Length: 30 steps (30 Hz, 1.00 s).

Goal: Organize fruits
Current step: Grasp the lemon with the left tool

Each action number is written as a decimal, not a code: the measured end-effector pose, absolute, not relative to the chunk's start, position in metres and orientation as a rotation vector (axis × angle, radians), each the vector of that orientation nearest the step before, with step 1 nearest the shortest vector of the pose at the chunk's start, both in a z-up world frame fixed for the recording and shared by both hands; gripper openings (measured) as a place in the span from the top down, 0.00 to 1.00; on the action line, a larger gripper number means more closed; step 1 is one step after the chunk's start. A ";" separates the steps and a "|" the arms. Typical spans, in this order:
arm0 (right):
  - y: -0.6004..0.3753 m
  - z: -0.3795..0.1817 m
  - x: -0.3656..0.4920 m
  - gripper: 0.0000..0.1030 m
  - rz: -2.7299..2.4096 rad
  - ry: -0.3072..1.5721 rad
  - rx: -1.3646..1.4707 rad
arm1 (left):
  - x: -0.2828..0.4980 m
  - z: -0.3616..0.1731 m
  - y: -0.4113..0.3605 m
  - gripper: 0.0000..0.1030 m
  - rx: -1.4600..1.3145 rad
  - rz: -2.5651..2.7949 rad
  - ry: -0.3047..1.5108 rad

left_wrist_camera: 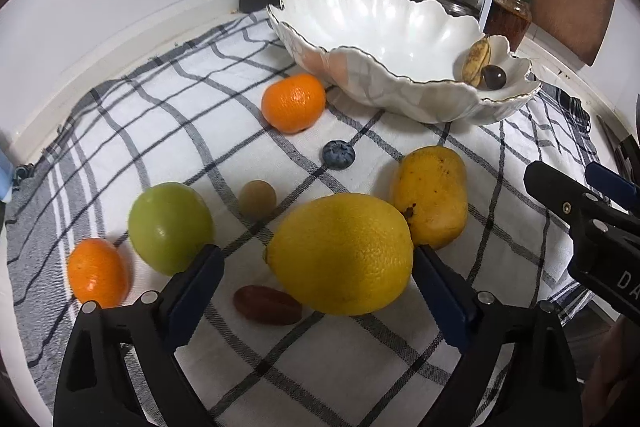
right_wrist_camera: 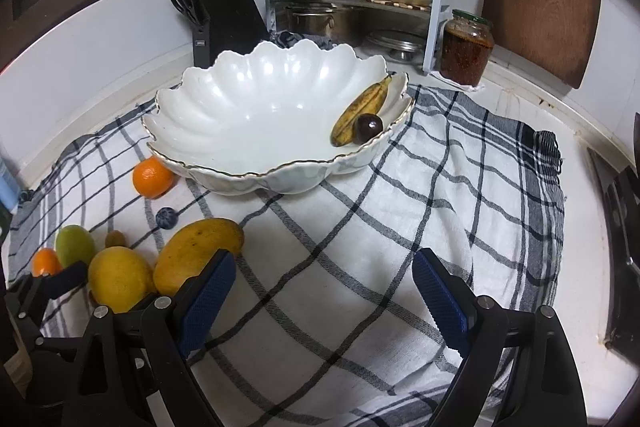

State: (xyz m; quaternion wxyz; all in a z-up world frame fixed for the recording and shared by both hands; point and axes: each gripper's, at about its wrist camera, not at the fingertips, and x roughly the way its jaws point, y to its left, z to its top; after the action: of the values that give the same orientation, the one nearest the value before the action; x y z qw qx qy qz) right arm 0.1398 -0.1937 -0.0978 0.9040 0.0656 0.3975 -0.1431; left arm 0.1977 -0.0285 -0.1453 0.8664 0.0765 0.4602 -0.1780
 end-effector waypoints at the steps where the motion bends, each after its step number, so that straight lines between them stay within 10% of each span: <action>1: -0.194 -0.099 0.140 0.12 -0.296 0.824 0.136 | 0.198 -0.146 -0.029 0.07 0.157 -0.374 0.964; 11: -0.195 -0.105 0.143 0.12 -0.292 0.839 0.143 | 0.202 -0.150 -0.033 0.37 0.136 -0.414 0.974; 30: -0.188 -0.100 0.140 0.12 -0.263 0.823 0.150 | 0.190 -0.122 -0.015 0.37 0.119 -0.346 0.883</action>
State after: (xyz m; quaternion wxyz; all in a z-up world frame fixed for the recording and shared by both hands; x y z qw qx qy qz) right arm 0.1404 -0.1883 -0.0998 0.9054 0.0724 0.3985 -0.1274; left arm 0.1901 -0.0146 -0.1217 0.8879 0.0571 0.4250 -0.1666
